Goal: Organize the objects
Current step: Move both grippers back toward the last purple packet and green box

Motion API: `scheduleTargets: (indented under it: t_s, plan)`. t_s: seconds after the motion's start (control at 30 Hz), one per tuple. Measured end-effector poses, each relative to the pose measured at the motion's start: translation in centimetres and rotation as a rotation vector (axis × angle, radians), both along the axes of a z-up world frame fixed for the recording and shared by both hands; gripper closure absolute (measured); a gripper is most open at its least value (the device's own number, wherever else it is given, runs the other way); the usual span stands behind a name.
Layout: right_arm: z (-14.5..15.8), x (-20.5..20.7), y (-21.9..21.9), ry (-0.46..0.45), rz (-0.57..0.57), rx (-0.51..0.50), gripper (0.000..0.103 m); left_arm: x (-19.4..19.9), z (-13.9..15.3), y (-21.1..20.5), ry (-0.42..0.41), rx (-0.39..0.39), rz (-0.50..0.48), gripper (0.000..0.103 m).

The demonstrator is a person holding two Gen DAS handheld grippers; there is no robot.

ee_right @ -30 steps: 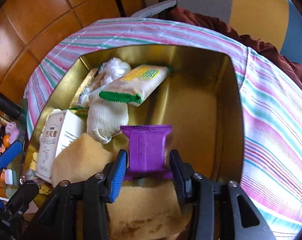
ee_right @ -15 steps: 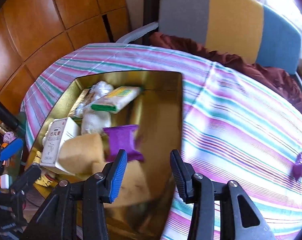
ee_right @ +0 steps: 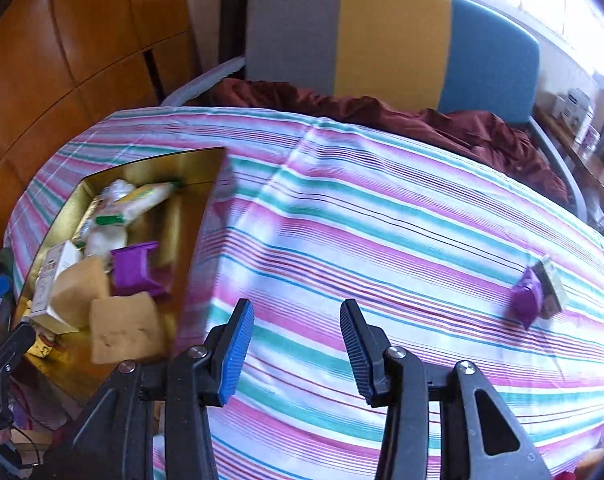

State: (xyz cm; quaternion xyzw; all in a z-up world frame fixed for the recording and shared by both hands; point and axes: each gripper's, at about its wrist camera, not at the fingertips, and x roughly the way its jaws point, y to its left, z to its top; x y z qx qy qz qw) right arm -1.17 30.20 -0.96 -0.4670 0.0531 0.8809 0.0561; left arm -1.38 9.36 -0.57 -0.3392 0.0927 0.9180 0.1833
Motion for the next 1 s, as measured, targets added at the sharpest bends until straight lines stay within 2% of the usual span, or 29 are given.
scheduleTargets:
  t_s: [0.5,0.77,0.93,1.0]
  plan:
    - [-0.6,2.7,13.9,-0.024,-0.313,-0.006,0.058,0.7,0.3,6.8,0.008,-0.044,-0.159,0.02]
    - [-0.8,2.8,20.5,-0.011,-0.471,-0.011,0.058,0.8,0.1,10.1,-0.003,-0.064,-0.222,0.019]
    - [-1.9,3.6,25.0,0.029,-0.611,-0.041,0.057,0.9,0.1,12.7,-0.014,-0.068,-0.268,0.019]
    - [-3.1,4.5,26.6,0.013,-0.684,-0.087,0.057,1.1,0.2,13.9,-0.011,-0.07,-0.293,0.019]
